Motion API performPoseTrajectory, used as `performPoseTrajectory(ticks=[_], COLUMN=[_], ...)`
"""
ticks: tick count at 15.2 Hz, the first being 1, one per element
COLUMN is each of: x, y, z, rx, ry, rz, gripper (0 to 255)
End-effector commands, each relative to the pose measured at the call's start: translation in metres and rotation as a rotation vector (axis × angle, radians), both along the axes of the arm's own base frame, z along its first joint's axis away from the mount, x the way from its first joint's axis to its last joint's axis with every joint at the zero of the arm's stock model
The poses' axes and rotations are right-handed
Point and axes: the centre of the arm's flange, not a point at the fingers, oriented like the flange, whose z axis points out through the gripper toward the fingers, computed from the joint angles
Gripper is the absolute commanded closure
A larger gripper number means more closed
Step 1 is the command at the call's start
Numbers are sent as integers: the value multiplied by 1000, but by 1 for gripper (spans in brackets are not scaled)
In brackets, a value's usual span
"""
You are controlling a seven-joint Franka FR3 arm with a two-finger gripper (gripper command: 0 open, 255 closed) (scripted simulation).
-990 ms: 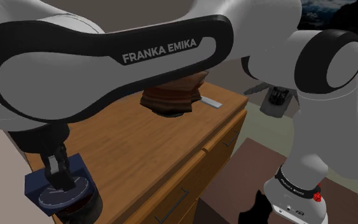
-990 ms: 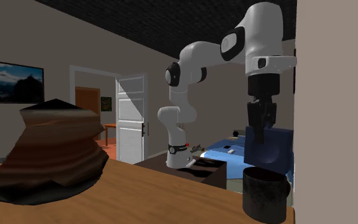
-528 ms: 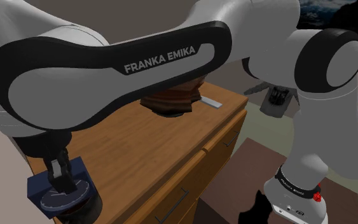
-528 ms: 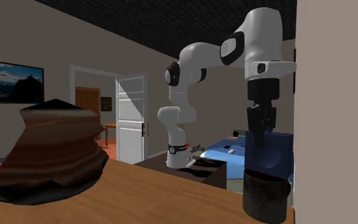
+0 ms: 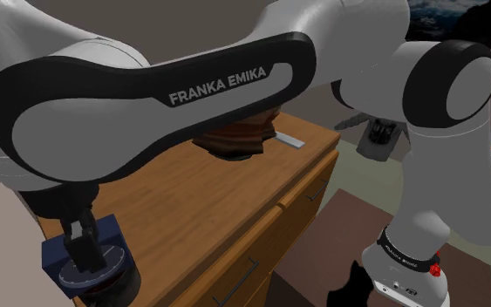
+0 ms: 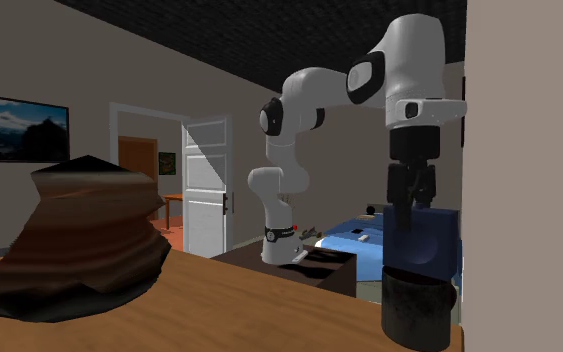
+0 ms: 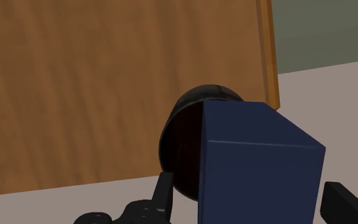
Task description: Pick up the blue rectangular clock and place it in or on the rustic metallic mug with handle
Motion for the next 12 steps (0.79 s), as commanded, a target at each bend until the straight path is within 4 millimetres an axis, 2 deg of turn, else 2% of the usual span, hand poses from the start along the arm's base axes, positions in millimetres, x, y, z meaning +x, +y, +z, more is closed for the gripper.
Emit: performPoseTrajectory(ticks=[1,5,12], x=[0,0,0], y=[-1,-1,-1], z=[0,50,50], rx=[0,0,0], ry=[0,0,0], rz=[0,0,0], gripper=[0,0,0])
